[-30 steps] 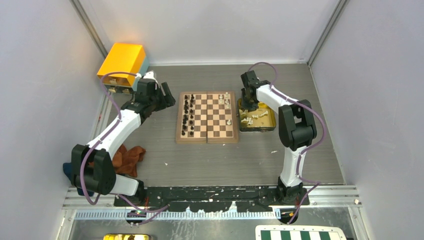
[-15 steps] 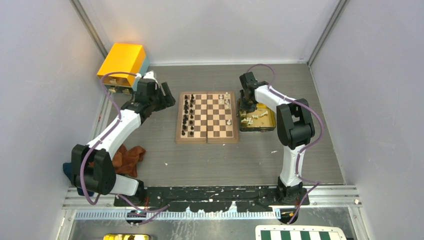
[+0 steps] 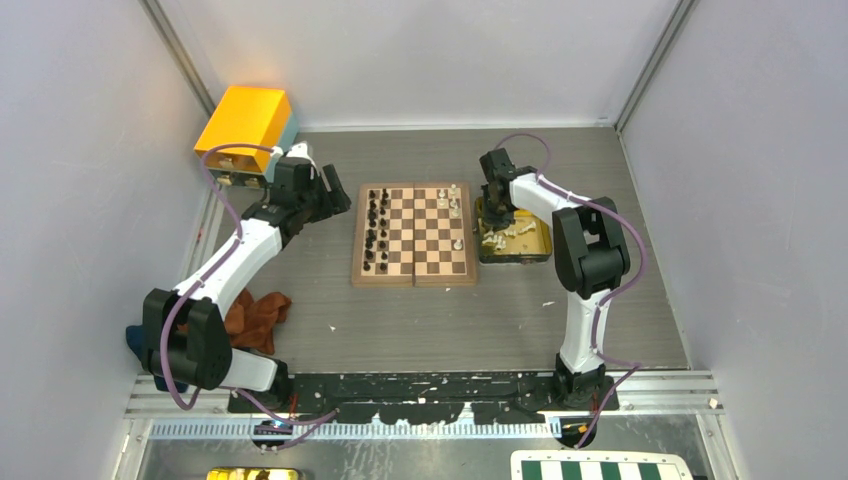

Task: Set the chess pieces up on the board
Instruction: Pick up the chess piece from the storage box.

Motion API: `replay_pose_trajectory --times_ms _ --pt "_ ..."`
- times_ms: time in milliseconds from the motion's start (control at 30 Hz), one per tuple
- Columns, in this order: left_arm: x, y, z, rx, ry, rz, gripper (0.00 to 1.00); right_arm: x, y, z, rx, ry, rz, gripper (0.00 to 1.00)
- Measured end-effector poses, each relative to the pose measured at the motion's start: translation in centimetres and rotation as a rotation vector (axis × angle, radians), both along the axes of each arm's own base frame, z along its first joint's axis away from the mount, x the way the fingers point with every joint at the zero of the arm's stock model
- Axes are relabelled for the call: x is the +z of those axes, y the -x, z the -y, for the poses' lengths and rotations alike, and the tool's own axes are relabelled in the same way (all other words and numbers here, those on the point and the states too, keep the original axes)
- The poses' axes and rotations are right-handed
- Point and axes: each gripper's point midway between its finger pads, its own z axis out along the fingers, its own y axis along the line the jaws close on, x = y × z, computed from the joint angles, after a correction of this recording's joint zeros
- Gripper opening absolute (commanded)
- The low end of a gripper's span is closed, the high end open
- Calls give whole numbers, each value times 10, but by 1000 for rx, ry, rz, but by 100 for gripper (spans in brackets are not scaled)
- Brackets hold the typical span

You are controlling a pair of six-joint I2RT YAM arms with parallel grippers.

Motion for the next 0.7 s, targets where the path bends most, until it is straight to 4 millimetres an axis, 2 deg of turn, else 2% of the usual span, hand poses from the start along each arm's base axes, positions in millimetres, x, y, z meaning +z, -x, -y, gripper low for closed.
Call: replay_pose_trajectory --times_ms 333,500,700 --pt "0 0 0 0 0 0 71 -1 4 1 -13 -2 -5 5" --pt "0 0 0 0 0 1 71 0 4 2 -16 2 -4 1" --pt "1 1 0 0 1 4 71 7 6 3 -17 8 2 1"
